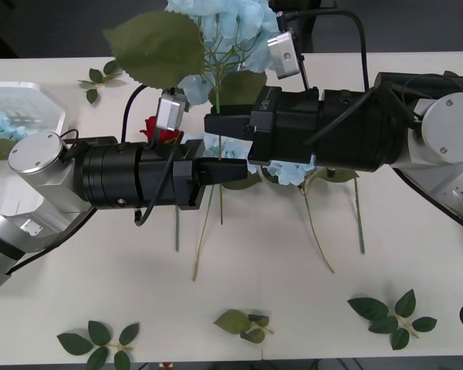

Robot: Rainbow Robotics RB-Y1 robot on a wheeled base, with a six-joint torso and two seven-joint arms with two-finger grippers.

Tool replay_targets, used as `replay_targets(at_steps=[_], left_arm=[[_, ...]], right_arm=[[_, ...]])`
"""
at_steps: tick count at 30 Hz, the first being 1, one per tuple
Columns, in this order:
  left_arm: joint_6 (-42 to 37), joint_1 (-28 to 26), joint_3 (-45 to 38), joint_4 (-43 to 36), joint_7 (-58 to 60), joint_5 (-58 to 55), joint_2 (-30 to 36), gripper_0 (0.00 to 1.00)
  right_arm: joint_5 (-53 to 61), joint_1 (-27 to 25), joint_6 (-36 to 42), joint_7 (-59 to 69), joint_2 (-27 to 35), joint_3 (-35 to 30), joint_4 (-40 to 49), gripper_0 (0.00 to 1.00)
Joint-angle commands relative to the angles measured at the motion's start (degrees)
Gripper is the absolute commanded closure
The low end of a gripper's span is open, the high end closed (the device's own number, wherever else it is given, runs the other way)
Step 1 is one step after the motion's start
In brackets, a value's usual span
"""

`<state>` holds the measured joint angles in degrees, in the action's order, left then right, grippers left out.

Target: Place the red flowers into the right box and the blue flowers into the left box. If a person shows an open palm, hand one flower to the person first, then continue sorting.

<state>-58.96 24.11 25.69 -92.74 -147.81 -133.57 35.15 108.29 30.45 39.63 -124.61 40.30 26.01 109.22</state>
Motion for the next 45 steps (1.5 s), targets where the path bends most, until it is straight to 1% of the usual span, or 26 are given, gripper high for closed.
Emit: replay_targets(at_steps=[1,4,5,7,9,10,11,14,18,21,24,25,26,27,29,33,36,38,40,44,45], left_arm=[[0.3,2.3,0.6,-0.7,-1.6,-1.0,-0.8,1.0],[0.3,2.3,0.6,-0.7,-1.6,-1.0,-0.7,1.0],[0.3,2.3,0.6,-0.7,-1.6,-1.0,-0.7,1.0],[0.3,2.3,0.6,-0.6,-1.6,-1.0,-0.6,1.0],[0.4,2.3,0.6,-0.7,-1.5,-1.0,-0.5,1.0],[0.3,2.3,0.6,-0.6,-1.4,-1.0,-0.4,1.0],[0.3,2.3,0.6,-0.6,-1.3,-1.0,-0.3,1.0],[0.3,2.4,0.6,-0.7,-0.9,-1.0,1.3,1.0],[0.4,3.0,0.6,-0.7,0.7,-1.1,5.1,1.0],[0.4,3.3,0.7,-0.7,5.4,-1.0,9.7,1.0],[0.4,3.9,0.7,-0.7,9.9,0.9,14.6,1.0],[0.3,4.3,0.8,-0.7,12.2,2.1,17.7,1.0],[0.2,4.5,0.8,-0.7,13.5,2.6,19.0,1.0],[-0.6,4.9,0.9,-0.7,16.9,3.9,22.1,1.0],[-2.2,5.6,0.9,-0.7,21.2,5.7,26.2,1.0],[-6.2,6.4,0.9,-0.7,30.6,8.8,34.2,1.0],[-9.4,6.4,0.9,-0.3,36.1,10.8,39.9,1.0],[-11.4,6.4,0.9,0.2,37.9,11.6,41.8,1.0],[-14.6,6.3,0.9,1.4,39.9,12.4,44.6,1.0],[-20.0,6.3,0.4,5.3,41.4,14.4,48.3,1.0],[-20.4,6.3,0.3,6.0,41.5,14.8,48.6,1.0]], right_arm=[[1.5,0.0,-0.5,0.9,5.2,-3.2,0.6,0.35],[3.1,-2.4,0.9,0.5,7.9,-6.5,0.6,0.17],[3.1,-2.9,1.5,0.4,8.2,-7.3,0.6,0.14],[3.2,-4.6,5.2,0.9,9.4,-11.1,0.3,0.09],[4.2,-5.8,8.1,0.9,9.6,-13.7,-0.7,0.09],[5.6,-7.0,11.5,0.6,9.6,-16.5,-2.3,0.09],[6.3,-7.5,13.0,0.5,9.6,-17.7,-3.1,0.09],[9.1,-9.7,21.1,0.2,9.6,-23.6,-8.0,0.09],[5.8,-10.1,29.6,-0.3,9.6,-29.0,-13.0,0.09],[0.6,-10.1,34.1,-0.1,9.6,-30.8,-15.4,0.09],[-5.7,-10.2,35.8,0.4,9.7,-30.9,-15.9,0.09],[-10.6,-10.2,35.9,0.6,9.7,-30.3,-16.0,0.08],[-12.6,-10.2,35.7,0.8,9.6,-29.9,-16.0,0.09],[-17.1,-10.2,34.8,1.2,9.6,-28.6,-16.1,0.09],[-22.1,-10.6,32.7,1.8,9.5,-26.9,-16.6,0.09],[-29.4,-10.1,28.9,10.8,8.8,-22.7,-19.0,0.09],[-36.7,-8.2,25.1,17.5,6.1,-19.2,-21.1,0.09],[-39.4,-7.1,23.7,20.7,4.2,-18.0,-22.4,0.09],[-43.2,-4.8,21.9,25.2,0.7,-16.3,-25.0,0.09],[-48.9,-1.2,21.4,30.7,-4.7,-16.2,-30.0,0.09],[-49.8,-0.7,21.2,31.4,-5.2,-16.3,-30.6,0.09]])
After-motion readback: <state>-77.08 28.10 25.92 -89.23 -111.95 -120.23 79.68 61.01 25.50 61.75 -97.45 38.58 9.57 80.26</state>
